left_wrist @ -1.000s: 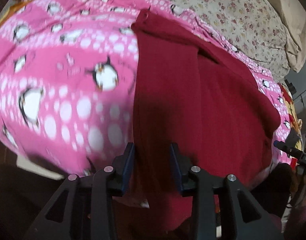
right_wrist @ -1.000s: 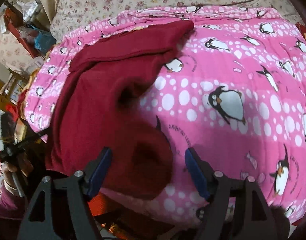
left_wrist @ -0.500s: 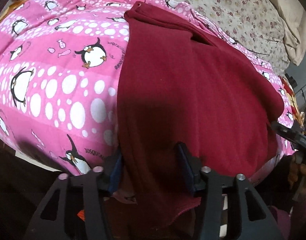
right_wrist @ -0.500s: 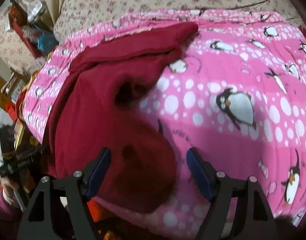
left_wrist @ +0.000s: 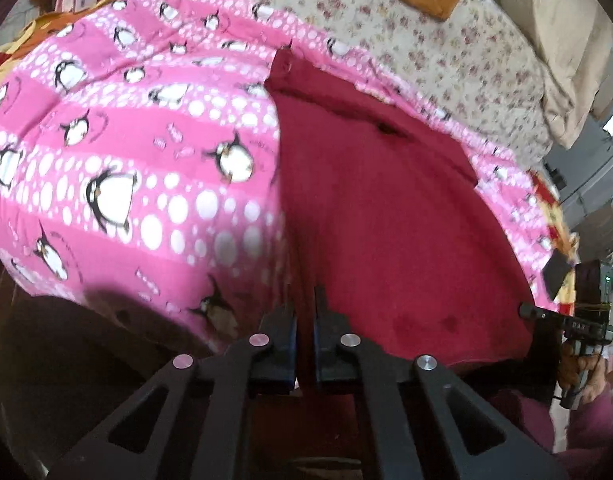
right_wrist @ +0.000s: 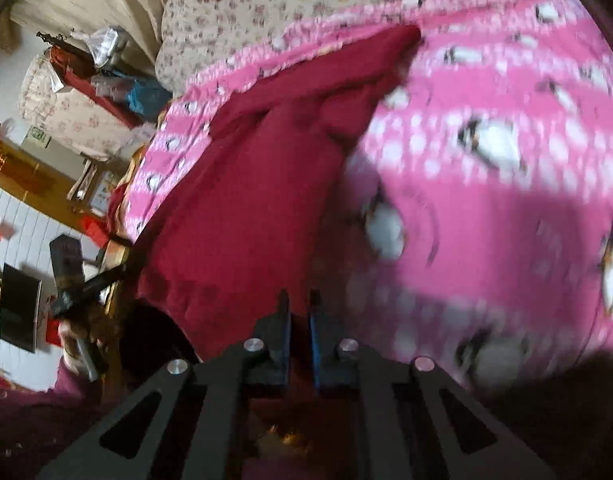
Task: Fold small clothes
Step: 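Smooth the folded sweatshirt lengthwise with the left tool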
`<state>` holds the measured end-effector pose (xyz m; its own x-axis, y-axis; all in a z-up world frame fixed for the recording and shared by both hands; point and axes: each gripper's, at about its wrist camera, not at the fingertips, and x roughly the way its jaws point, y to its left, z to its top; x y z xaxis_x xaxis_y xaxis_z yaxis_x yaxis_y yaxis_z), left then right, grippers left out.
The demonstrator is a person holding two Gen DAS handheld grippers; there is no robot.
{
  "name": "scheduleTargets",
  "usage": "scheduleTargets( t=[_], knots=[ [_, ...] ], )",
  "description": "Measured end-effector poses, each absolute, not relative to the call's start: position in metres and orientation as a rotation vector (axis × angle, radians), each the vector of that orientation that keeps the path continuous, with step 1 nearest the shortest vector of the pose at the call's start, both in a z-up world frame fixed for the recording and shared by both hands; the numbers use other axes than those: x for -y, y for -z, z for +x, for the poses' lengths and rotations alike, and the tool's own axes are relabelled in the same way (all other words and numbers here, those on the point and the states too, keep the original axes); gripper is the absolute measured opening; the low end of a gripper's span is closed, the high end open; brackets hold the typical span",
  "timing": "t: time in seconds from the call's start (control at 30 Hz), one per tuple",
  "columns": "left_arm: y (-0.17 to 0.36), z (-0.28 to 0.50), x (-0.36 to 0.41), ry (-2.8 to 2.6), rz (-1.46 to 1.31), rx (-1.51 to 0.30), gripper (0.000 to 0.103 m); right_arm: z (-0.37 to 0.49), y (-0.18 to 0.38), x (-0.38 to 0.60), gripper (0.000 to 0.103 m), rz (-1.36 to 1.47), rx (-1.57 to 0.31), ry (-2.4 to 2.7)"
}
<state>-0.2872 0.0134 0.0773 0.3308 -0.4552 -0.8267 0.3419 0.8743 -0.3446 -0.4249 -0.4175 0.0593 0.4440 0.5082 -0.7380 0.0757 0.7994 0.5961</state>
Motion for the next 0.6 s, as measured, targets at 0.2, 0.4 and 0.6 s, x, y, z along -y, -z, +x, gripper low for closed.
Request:
scheduleTargets(
  t=[0.2, 0.4, 0.6],
  knots=[
    [-0.054, -0.285, -0.007, 0.471, -0.086, -1.165, 0.000, -0.421, -0.034, 0.407, 0.008, 0.582, -1.148, -0.236],
    [-0.046, -0.287, 0.006, 0.435, -0.008, -1.155, 0.000, -0.416, -0.024, 0.398, 0.052, 0.573, -1.204, -0.194],
    [-0.037, -0.284, 0.008, 0.423, 0.014, -1.169, 0.000, -0.415, -0.019, 0.376, 0.053, 0.537, -1.259, -0.234]
  ],
)
